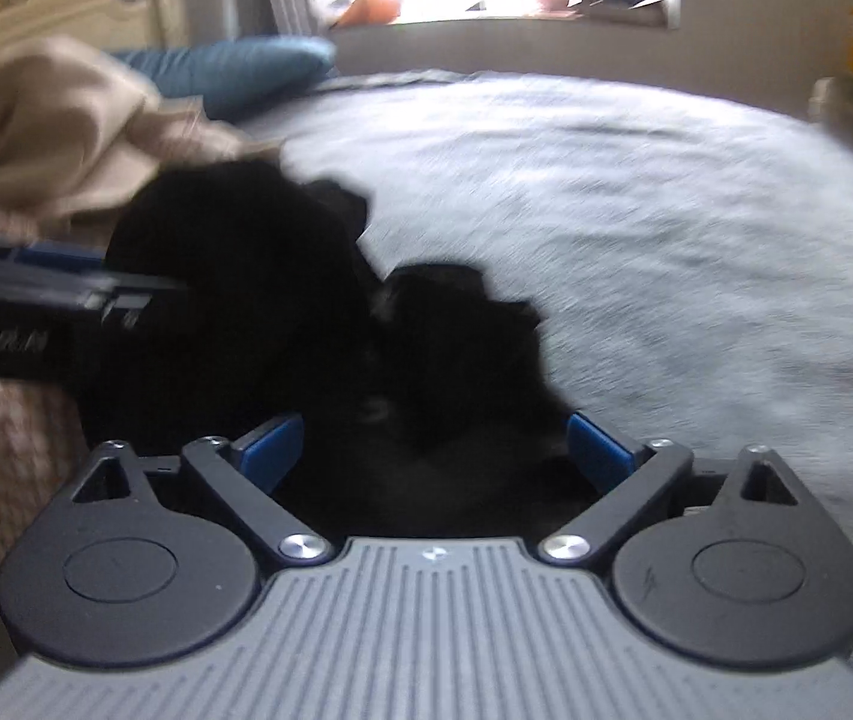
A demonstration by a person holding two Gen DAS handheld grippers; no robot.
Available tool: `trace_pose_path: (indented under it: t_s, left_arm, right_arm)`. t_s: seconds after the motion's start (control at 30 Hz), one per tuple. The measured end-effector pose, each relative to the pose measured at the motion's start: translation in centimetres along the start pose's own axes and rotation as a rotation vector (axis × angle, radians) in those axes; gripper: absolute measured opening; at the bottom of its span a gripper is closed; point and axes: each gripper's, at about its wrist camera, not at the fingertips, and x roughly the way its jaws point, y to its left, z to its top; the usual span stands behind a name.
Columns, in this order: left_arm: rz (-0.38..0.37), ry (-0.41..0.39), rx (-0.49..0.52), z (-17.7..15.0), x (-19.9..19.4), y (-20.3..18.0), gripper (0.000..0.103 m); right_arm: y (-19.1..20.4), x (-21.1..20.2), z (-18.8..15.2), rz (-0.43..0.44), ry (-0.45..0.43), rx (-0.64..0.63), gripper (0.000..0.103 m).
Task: Fold clothes
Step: 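Reach both grippers to the black T-shirt and close on its fabric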
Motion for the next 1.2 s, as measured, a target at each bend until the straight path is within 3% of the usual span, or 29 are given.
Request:
trace_pose_path:
  t_s: [0.03,0.07,0.13,0.17,0.2,0.23,0.27,0.43,0.77,1.0,1.2]
  left_arm:
    - [-0.011,0.004,-0.005,-0.1,0.1,0.1,0.031]
    - [-0.018,0.003,-0.007,-0.2,0.0,0.0,0.028]
    - [-0.022,-0.01,-0.005,-0.6,-0.7,-0.1,0.021]
    - [-0.023,-0.014,-0.006,-0.8,-1.1,-0.2,0.02]
    - [-0.027,-0.017,-0.013,-0.9,-1.6,-0.1,0.019]
    - [-0.034,-0.019,-0.024,-1.0,-2.1,0.0,0.018]
    - [-0.045,-0.021,-0.036,-1.2,-2.7,0.1,0.018]
    - [-0.122,-0.029,-0.074,-2.8,-6.6,-0.1,0.016]
    - [-0.293,0.003,-0.081,-9.9,-17.1,-2.1,0.015]
    - [-0.374,0.093,-0.108,-15.8,-21.9,-3.2,0.015]
    - [-0.441,0.196,-0.082,-20.7,-26.3,-3.5,0.015]
  right_arm:
    - [0.4,0.8,-0.3,0.007,0.019,-0.011,0.087]
    - [0.8,1.6,-0.6,0.013,0.037,-0.021,0.083]
    - [0.9,2.2,-1.1,0.035,0.058,-0.019,0.054]
    - [0.9,2.0,-1.2,0.053,0.059,-0.003,0.048]
    - [1.0,1.6,-1.3,0.059,0.059,0.003,0.033]
    - [1.2,1.2,-1.3,0.063,0.058,0.008,0.01]
    - [1.2,0.5,-1.3,0.063,0.055,0.011,0.007]
    - [0.3,-3.3,-2.1,0.088,0.035,0.076,0.0]
    - [-0.8,-14.8,-6.0,0.179,0.006,0.18,0.0]
    - [-0.8,-21.5,-9.0,0.225,-0.014,0.385,0.0]
    - [1.1,-24.3,-10.8,0.248,0.048,0.426,0.0]
